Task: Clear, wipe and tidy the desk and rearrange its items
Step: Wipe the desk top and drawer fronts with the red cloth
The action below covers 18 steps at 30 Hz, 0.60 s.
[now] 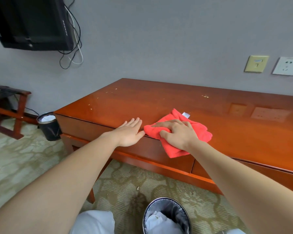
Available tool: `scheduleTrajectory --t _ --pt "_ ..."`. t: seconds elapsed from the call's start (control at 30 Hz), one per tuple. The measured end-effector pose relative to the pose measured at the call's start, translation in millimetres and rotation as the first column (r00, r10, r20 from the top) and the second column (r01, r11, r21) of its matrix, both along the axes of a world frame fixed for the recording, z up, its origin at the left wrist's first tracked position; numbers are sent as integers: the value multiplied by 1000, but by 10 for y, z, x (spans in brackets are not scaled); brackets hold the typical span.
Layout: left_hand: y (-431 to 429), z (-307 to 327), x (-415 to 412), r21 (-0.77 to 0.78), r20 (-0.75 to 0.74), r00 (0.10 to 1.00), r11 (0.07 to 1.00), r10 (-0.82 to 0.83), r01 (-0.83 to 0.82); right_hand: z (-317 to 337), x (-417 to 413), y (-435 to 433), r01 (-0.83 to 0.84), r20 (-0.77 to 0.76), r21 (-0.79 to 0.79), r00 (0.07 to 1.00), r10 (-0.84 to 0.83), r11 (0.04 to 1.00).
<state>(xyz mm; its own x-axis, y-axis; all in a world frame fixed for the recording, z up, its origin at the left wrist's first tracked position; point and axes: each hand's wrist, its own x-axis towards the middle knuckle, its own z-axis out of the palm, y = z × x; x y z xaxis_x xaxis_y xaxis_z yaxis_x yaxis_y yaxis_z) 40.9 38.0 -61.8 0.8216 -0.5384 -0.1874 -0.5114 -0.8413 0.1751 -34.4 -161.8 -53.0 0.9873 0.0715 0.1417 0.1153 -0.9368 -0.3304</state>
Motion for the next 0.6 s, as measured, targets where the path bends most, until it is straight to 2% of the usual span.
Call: scheduleTrajectory --t 0.2,0.47,0.6 --pt "141 64 -155 -32 -92 996 999 -6 3 -15 -398 -213 -17 28 28 999 16 999" --pt "93 99 -127 -33 24 999 999 -26 27 16 -332 -394 169 4 -61 986 -169 984" --pt "-128 166 35 -51 81 996 998 -38 42 35 -175 -510 263 -3 -51 965 -263 963"
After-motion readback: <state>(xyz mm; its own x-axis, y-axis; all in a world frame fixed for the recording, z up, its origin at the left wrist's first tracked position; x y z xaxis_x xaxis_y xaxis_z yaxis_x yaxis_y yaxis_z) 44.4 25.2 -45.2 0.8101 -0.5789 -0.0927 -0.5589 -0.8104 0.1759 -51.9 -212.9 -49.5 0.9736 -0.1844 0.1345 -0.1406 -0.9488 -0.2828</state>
